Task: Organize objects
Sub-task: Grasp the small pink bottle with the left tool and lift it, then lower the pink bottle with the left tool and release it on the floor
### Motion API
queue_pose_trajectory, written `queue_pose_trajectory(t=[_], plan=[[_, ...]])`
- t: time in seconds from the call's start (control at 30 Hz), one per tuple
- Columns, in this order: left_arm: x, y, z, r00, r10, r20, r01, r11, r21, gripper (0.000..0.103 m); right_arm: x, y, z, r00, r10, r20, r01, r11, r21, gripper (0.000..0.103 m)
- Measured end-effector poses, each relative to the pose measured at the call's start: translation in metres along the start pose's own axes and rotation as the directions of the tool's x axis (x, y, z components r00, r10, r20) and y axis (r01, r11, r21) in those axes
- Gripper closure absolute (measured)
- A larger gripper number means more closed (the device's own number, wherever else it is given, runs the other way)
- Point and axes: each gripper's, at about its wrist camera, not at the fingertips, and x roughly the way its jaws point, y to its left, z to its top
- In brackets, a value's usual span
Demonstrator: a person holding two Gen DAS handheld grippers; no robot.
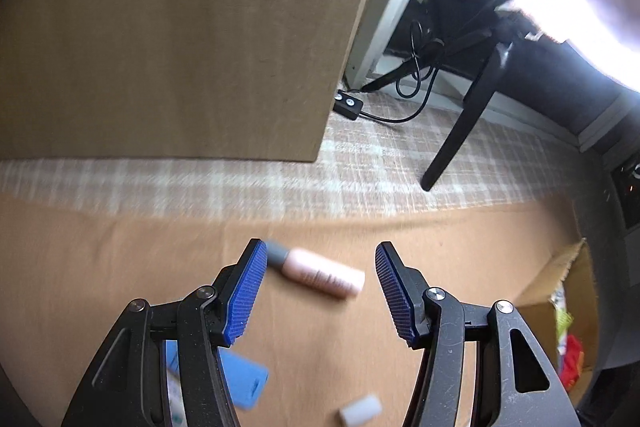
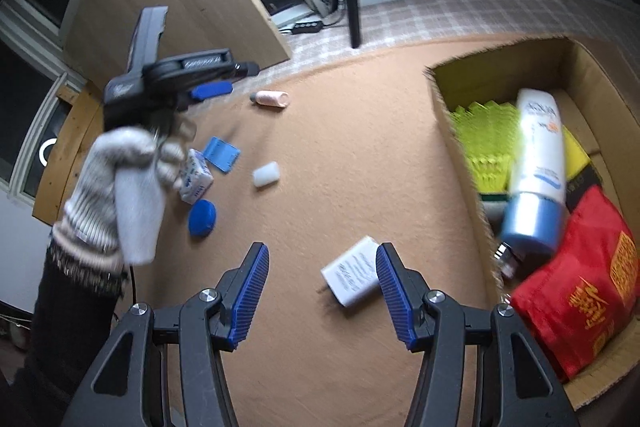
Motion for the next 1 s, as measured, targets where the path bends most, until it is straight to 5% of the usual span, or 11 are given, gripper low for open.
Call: queue_pose_trajectory(t=[0.27,0.47,1.0], plan=[[0.051,-0.009,0.009,0.988,0.087,-0.125,-0.074,0.992,0.101,0.059,-0.007,-0.029,0.001,1.000,-0.024,-0.003,0.025,0.999,0.042,0.051],[0.055,-0.013,-0.003,0.984,0.083,-0.158,-0.059,0.987,0.153,0.068,-0.002,-0.028,0.005,1.000,-0.014,-0.012,0.015,0.999,0.042,0.051],[0.011,-0.056,-0.112,0.981,0.023,-0.193,0.032,0.961,0.276,0.072,-0.003,-0.006,0.004,0.999,0.043,0.009,-0.043,0.999,0.002,0.051]])
